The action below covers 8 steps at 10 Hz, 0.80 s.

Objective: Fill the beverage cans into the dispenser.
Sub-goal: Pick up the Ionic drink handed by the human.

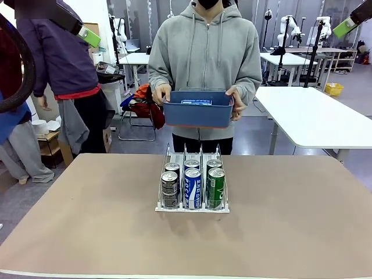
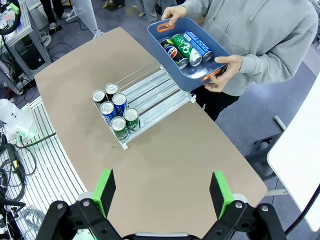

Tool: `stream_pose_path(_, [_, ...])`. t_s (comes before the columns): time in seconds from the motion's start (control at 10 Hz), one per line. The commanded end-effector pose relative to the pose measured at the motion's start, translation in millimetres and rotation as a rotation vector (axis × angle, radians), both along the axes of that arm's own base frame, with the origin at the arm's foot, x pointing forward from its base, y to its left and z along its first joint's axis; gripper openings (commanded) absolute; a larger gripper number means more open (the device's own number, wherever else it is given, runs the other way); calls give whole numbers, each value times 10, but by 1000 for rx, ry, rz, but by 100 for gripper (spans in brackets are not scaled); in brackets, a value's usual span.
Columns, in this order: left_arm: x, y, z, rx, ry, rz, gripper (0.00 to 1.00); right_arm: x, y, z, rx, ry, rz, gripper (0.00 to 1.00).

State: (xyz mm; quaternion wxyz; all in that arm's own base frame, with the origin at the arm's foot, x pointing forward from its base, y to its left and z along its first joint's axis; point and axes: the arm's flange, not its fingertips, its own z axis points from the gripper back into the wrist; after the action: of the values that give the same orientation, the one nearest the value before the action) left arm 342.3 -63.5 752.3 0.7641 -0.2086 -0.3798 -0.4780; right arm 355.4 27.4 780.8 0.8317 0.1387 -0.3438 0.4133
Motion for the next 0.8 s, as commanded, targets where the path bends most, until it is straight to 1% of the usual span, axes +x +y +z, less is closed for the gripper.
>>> stream_pose_path(0.0, [-2, -4, 1, -4, 1, -7, 100, -16, 0, -8, 0, 1, 1, 100])
stream_pose_path(0.7, [-2, -4, 1, -4, 1, -7, 100, -16, 0, -8, 0, 1, 1, 100])
